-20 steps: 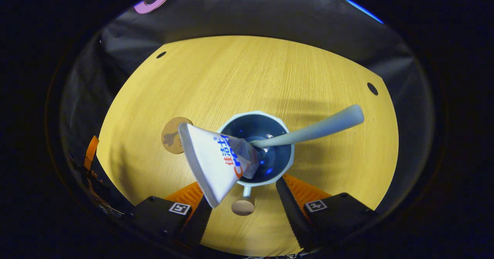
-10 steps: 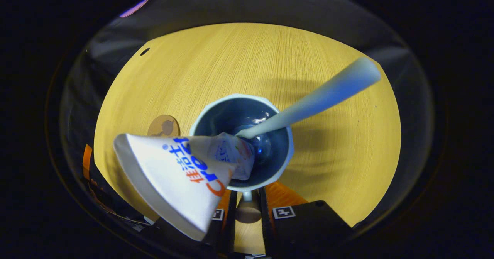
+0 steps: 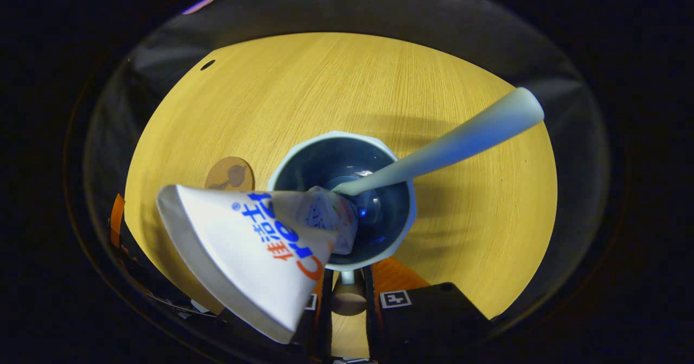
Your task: Put the toothbrush and toothpaste on the desktop into the cup, then pick up the cup and place it on the coaster on the desktop.
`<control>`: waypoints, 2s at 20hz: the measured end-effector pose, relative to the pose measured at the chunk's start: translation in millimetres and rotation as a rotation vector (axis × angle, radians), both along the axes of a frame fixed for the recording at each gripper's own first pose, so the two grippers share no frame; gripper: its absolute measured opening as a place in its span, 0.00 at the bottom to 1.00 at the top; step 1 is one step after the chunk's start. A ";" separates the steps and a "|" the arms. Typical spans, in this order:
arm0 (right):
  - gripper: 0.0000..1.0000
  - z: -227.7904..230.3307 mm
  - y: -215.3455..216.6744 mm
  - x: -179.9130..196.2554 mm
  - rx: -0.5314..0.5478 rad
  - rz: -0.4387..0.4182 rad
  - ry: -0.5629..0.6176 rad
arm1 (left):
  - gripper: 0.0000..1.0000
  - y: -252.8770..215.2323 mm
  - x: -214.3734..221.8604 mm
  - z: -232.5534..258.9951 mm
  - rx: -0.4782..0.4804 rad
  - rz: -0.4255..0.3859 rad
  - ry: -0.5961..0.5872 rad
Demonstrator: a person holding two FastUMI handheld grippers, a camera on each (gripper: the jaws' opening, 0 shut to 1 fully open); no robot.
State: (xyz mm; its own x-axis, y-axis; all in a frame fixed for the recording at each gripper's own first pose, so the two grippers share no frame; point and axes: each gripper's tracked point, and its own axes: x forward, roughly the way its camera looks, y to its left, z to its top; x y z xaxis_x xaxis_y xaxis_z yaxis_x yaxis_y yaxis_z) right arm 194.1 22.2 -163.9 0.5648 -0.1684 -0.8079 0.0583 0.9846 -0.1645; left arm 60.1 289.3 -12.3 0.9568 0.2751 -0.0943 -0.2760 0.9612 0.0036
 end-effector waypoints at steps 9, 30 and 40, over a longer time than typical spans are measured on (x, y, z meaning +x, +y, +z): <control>0.29 17.8 80.2 10.3 0.014 0.156 -0.020 | 0.94 0.3 -3.2 -8.1 -0.009 -0.038 0.027; 0.41 -4.5 144.0 24.8 0.045 0.275 0.041 | 0.94 33.8 -21.9 -20.2 -0.025 -0.002 0.056; 0.96 37.2 97.0 -29.2 0.221 0.092 -0.191 | 0.94 -49.6 -5.3 11.0 0.028 -0.171 0.066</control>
State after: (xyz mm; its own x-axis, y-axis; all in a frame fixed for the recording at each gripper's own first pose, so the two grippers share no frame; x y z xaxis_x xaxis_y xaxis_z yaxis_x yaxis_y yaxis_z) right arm 164.9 119.1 -126.7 0.7148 0.0584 -0.6969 -0.0233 0.9979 0.0597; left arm 54.7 239.7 -1.3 0.9818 0.1125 -0.1527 -0.1070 0.9933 0.0439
